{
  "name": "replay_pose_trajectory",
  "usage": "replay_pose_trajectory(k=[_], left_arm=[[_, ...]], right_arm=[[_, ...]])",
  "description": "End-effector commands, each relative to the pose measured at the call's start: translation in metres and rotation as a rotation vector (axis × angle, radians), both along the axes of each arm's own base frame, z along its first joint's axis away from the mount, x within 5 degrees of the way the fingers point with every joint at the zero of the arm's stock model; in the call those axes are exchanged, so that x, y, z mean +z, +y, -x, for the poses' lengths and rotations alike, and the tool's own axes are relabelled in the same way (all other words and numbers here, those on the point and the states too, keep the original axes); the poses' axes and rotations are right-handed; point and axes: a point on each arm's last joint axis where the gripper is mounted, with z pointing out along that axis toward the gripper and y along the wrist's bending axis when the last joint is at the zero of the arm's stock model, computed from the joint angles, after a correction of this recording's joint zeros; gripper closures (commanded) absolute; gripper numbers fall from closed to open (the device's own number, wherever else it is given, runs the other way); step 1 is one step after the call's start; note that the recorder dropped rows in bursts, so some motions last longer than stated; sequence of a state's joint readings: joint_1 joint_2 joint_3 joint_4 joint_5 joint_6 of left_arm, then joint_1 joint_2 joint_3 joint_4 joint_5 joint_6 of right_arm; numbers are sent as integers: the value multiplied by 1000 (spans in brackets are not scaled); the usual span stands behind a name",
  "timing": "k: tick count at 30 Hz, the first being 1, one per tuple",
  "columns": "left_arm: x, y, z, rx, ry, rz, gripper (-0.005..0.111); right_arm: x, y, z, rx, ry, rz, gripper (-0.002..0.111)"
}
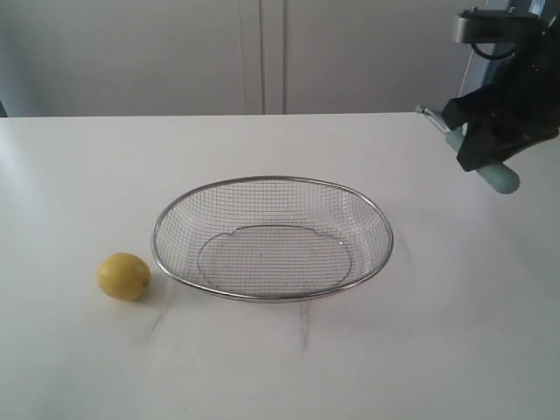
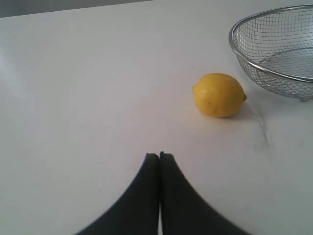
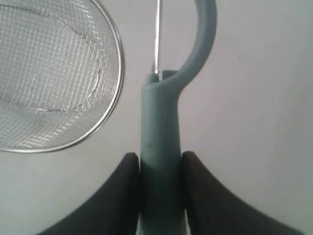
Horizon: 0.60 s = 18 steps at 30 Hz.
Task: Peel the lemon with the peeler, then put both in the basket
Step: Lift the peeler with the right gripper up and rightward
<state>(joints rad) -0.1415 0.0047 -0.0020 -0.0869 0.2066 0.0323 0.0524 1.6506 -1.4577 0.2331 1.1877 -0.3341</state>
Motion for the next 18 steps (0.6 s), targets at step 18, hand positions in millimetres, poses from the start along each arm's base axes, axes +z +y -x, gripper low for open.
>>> replay_pose_trajectory(k=[18], left_arm=[[-1,0,0,1,1,8,107]], right_arm=[[47,4,111,44,-280,-120,108]])
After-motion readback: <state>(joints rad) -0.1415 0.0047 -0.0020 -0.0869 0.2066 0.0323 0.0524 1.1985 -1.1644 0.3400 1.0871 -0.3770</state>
